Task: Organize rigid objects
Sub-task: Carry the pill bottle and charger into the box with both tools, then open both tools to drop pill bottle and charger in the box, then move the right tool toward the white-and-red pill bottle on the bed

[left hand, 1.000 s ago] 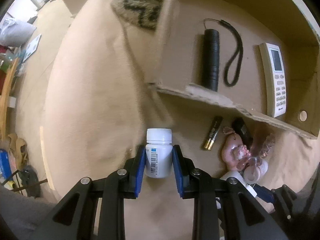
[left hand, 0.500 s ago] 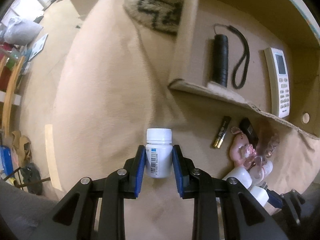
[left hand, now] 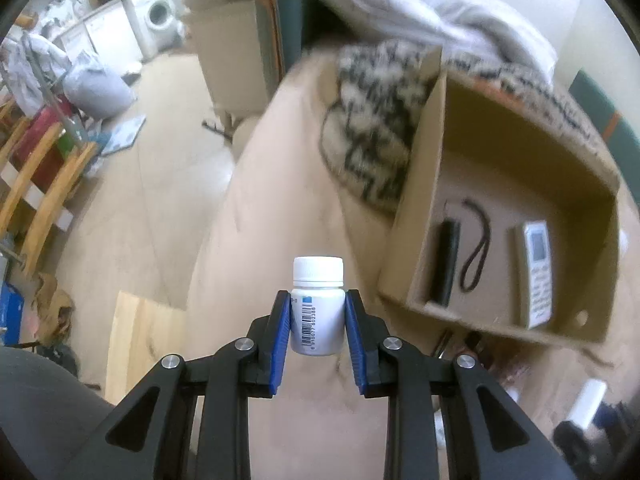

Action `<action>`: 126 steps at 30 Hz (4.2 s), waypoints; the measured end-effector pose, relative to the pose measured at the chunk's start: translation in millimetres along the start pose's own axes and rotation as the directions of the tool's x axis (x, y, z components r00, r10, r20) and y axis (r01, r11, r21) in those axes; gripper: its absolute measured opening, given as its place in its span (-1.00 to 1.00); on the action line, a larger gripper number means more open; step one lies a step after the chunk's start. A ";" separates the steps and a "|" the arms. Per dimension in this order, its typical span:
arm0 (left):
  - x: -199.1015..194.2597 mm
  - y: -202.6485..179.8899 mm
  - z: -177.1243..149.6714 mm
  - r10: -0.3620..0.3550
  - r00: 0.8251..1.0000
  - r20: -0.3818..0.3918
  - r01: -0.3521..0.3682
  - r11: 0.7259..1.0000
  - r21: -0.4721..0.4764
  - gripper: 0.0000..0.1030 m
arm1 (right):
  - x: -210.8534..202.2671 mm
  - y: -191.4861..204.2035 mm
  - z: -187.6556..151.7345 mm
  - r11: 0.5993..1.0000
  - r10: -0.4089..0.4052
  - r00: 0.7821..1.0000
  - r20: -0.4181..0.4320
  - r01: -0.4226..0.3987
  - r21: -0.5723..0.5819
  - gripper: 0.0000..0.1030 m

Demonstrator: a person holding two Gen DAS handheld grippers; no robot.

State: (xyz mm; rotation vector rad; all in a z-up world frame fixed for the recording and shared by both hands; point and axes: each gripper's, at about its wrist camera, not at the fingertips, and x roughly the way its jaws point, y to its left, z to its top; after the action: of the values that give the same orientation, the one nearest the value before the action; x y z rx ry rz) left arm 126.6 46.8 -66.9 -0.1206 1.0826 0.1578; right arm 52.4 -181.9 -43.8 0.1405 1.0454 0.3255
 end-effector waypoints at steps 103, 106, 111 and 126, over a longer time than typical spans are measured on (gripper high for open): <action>5.9 -78.1 22.3 -0.148 0.989 0.026 0.139 0.967 0.212 0.23 | 24.8 -87.0 72.8 0.967 -0.040 0.995 0.096 0.014 0.255 0.83; 7.7 -66.6 17.3 -0.140 0.990 0.000 0.137 0.975 0.176 0.23 | 18.7 -87.6 67.1 0.965 -0.049 0.994 0.097 0.022 0.261 0.83; 6.6 -49.8 6.1 -0.110 0.994 -0.024 0.112 0.984 0.140 0.23 | 18.9 -86.0 53.0 0.960 -0.049 0.997 0.065 0.029 0.278 0.83; 12.4 -38.3 -12.5 -0.085 0.992 -0.089 0.093 0.992 0.084 0.23 | 14.9 -64.6 11.5 0.959 -0.017 1.000 0.000 0.016 0.284 0.83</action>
State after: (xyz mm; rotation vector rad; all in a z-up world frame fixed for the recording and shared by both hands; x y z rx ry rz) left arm 128.6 7.8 -82.9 -0.0967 1.1652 0.0243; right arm 81.9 -237.4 -67.6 0.3904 1.0864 0.1579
